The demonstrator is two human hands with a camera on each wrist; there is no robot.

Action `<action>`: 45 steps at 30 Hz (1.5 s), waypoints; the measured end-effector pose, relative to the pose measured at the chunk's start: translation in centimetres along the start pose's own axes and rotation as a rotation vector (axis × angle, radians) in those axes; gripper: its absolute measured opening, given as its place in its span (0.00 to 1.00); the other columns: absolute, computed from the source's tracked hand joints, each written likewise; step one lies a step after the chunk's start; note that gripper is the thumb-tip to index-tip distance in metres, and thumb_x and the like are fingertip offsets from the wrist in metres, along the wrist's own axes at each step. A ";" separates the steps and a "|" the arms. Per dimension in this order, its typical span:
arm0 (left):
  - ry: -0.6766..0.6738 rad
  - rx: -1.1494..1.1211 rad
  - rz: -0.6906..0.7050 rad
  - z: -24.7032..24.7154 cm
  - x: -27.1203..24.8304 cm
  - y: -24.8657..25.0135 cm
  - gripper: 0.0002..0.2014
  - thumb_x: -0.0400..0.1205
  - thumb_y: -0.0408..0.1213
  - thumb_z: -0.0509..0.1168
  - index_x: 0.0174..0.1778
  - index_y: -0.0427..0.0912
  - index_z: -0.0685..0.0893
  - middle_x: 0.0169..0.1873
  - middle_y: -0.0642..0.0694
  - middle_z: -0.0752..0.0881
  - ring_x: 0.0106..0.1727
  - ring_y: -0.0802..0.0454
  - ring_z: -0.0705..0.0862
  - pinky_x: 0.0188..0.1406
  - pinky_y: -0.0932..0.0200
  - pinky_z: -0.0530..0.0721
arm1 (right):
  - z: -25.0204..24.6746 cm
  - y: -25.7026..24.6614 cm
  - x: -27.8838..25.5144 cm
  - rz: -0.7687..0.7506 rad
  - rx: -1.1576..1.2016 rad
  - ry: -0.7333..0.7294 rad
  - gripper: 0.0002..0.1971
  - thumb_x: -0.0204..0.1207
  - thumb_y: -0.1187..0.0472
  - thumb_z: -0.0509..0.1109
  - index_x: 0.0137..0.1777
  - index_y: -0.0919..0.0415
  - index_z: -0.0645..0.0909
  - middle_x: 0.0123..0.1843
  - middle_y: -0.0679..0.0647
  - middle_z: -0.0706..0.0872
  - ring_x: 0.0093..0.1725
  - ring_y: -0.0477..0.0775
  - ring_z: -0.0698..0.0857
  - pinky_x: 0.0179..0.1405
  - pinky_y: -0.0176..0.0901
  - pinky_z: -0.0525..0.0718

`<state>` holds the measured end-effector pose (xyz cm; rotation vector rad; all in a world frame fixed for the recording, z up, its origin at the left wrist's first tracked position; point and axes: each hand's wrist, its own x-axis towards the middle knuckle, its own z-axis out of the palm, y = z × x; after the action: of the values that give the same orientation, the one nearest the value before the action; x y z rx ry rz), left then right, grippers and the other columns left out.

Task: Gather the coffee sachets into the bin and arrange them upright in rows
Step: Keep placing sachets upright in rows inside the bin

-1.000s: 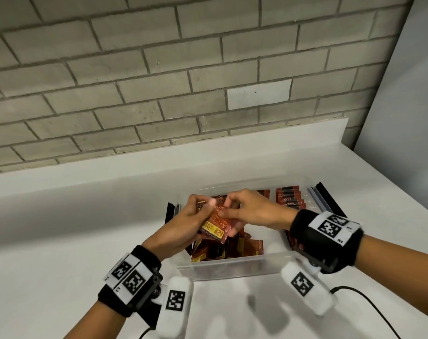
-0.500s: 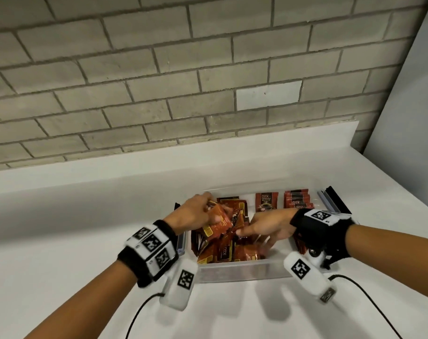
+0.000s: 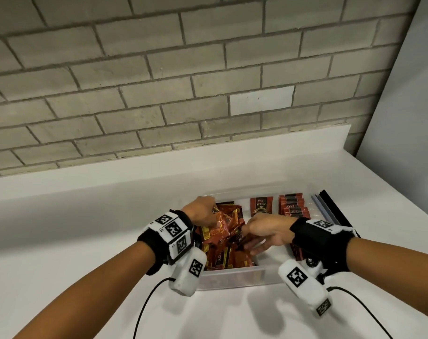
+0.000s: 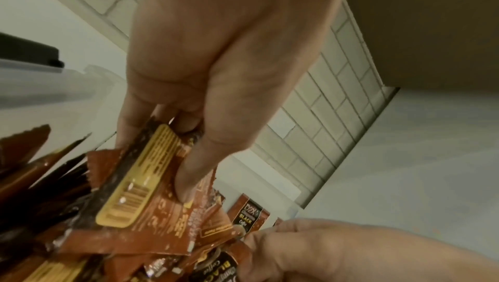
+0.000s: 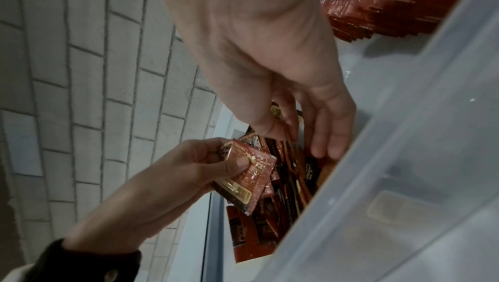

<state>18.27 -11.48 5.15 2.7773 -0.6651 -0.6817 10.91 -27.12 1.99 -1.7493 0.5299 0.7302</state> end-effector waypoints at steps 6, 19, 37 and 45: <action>0.000 -0.415 -0.016 -1.8 -2.4 -1.3 0.19 0.79 0.33 0.70 0.66 0.36 0.79 0.56 0.43 0.86 0.56 0.48 0.85 0.56 0.57 0.83 | -1.3 -0.9 -3.7 -0.181 0.102 0.008 0.09 0.83 0.66 0.64 0.59 0.70 0.74 0.56 0.67 0.81 0.45 0.56 0.89 0.49 0.47 0.89; 0.131 -1.177 0.181 1.8 -7.2 5.4 0.17 0.86 0.38 0.60 0.68 0.38 0.66 0.57 0.40 0.84 0.58 0.46 0.87 0.54 0.54 0.88 | -0.6 1.1 -8.7 -0.622 0.275 0.071 0.10 0.84 0.60 0.62 0.63 0.58 0.76 0.57 0.59 0.86 0.53 0.54 0.87 0.53 0.43 0.87; -0.203 -1.900 0.407 6.5 -9.2 10.4 0.27 0.75 0.25 0.64 0.70 0.49 0.81 0.65 0.31 0.83 0.62 0.40 0.82 0.63 0.47 0.80 | -1.5 6.7 -11.3 -0.771 -0.085 0.428 0.25 0.77 0.45 0.67 0.71 0.44 0.63 0.66 0.44 0.74 0.69 0.45 0.76 0.66 0.42 0.79; -0.188 -1.953 0.436 7.0 -10.0 10.3 0.22 0.79 0.31 0.62 0.70 0.48 0.78 0.57 0.35 0.88 0.49 0.41 0.90 0.46 0.49 0.90 | -0.8 8.2 -11.8 -1.003 -0.302 0.718 0.10 0.81 0.44 0.62 0.58 0.40 0.80 0.65 0.35 0.67 0.72 0.39 0.65 0.64 0.39 0.77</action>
<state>3.12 -16.40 5.95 0.7596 -0.2354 -0.7663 -2.84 -30.38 4.85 -2.2217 -0.0607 -0.5724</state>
